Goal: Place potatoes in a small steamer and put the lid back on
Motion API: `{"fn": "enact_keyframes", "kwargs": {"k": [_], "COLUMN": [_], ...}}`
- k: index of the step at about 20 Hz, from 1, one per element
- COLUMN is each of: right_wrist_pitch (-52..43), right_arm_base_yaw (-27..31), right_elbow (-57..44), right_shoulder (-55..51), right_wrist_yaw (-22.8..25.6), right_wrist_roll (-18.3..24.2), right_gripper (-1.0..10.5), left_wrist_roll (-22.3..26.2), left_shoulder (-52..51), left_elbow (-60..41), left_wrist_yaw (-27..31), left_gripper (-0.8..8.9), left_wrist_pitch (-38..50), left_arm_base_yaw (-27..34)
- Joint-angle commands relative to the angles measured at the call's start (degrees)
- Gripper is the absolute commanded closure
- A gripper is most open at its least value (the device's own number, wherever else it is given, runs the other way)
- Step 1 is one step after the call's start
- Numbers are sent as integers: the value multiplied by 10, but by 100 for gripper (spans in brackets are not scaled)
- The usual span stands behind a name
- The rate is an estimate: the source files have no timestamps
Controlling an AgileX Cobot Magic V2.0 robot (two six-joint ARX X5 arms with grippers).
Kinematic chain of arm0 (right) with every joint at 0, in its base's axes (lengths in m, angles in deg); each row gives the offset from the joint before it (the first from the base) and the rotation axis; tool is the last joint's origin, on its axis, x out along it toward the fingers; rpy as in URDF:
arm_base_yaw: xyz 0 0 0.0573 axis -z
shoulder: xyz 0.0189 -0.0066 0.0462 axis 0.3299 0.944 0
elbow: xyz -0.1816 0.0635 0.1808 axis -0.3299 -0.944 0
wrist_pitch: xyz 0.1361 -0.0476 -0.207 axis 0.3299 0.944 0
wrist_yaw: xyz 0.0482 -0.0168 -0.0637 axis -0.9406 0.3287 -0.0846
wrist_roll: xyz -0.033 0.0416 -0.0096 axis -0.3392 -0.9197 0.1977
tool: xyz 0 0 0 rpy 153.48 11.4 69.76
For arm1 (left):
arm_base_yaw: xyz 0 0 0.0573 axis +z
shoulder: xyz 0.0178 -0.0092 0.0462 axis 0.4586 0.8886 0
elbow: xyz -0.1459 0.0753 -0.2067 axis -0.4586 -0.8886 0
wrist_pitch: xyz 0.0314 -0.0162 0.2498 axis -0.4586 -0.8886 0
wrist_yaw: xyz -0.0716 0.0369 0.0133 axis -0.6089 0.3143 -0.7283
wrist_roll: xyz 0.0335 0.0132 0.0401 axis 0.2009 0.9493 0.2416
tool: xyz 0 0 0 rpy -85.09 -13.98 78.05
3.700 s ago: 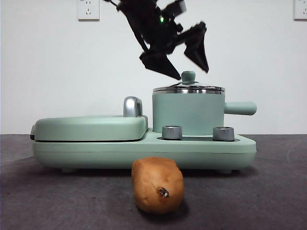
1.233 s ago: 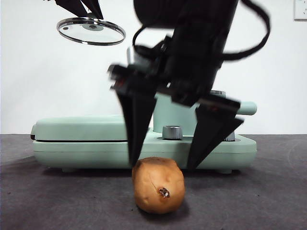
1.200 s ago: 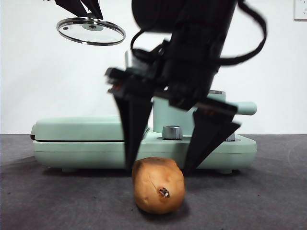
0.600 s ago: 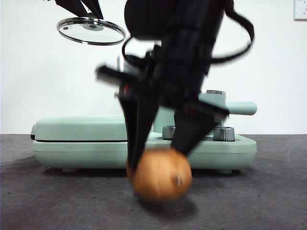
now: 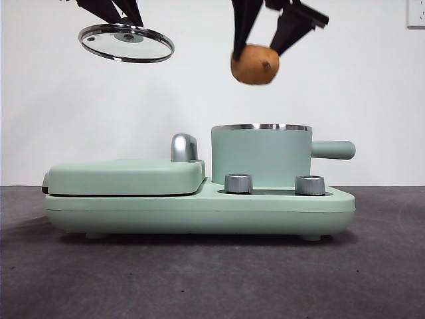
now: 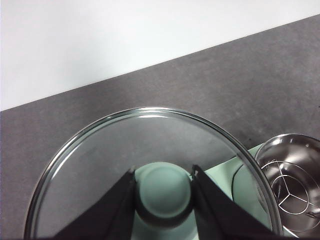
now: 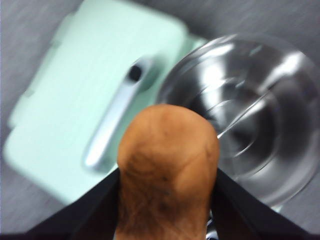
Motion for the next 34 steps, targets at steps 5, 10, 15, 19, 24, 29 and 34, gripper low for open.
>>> {"fn": "enact_keyframes", "kwargs": {"k": [5, 10, 15, 19, 24, 29, 34], "right_wrist_pitch": [9, 10, 8, 45, 131, 167, 167], "right_arm_base_yaw": [33, 47, 48, 53, 66, 82, 78], "right_elbow": [87, 90, 90, 143, 208, 159, 1], "right_shoulder": [116, 161, 182, 169, 104, -13, -205], "right_wrist_yaw": [-1, -6, -14, -17, -15, -13, 22], "right_wrist_roll": [25, 25, 44, 49, 63, 66, 71], "right_gripper": [749, 723, 502, 503, 505, 506, 506], "left_wrist_roll": [4, 4, 0, -1, -1, -1, 0], "left_shoulder": [-2, -2, -2, -2, -2, 0, 13], "left_elbow": [23, 23, 23, 23, 23, 23, 23], "left_wrist_yaw": [-1, -1, -1, -1, -1, -1, -1], "left_gripper": [805, 805, 805, 805, 805, 805, 805], "left_wrist_pitch": [12, 12, 10, 10, 10, 11, 16], "left_arm_base_yaw": [-2, -2, -5, -16, -46, -89, -146]}}
